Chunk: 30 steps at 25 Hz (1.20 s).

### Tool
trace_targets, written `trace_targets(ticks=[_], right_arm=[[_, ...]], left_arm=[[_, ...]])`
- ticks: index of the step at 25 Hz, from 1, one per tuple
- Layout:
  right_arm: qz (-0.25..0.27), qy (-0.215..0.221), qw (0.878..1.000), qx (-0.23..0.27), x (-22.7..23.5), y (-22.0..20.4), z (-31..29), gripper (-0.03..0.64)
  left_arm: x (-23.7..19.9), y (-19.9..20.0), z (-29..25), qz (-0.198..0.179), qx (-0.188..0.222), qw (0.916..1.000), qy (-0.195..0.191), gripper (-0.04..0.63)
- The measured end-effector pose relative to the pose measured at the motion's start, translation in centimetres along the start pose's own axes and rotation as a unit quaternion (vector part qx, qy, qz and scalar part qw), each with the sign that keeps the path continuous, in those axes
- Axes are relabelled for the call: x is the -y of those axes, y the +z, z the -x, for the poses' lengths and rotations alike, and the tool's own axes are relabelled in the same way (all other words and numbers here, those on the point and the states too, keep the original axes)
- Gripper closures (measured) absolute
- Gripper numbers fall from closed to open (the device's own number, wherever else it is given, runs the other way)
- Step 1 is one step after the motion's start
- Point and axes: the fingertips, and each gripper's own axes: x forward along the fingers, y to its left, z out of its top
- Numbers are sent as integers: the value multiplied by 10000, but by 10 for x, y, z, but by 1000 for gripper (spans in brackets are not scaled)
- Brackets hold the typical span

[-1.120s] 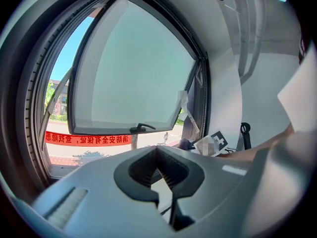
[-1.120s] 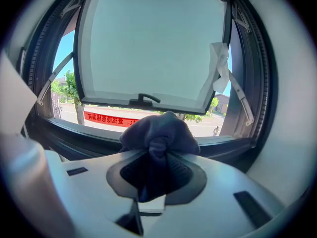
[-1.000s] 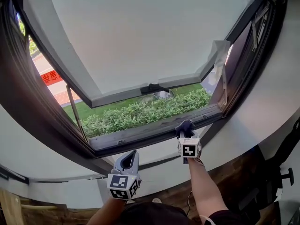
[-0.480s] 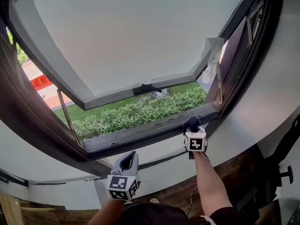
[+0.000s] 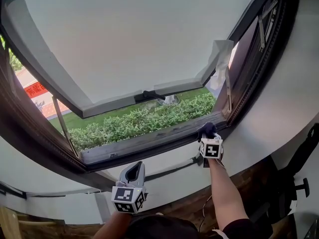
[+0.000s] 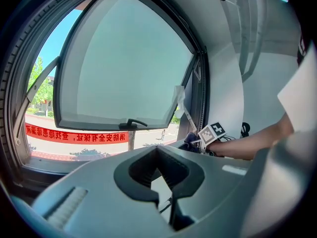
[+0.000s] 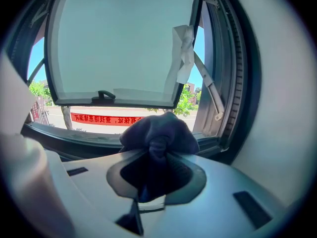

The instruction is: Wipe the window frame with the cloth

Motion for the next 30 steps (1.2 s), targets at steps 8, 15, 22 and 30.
trace_targets(ticks=[8,15,22,30], right_arm=[[-43,-286,9995,-152,46,2,-11,541],[-60,-563,9980,-292,84,2,-21,543],[86,-767,9957,-514,109,2,-32,545],[-275,-821,9953,-440,116,3,-29,545]], left_arm=[[5,1,-12,2,9,10000,-8,588],[-1,-2,-15,57,-24,10000,66,588],[-14,-8,-15,122,-163,9997,141,588],[-14,-7,-1,26,-240,9996,123,588]])
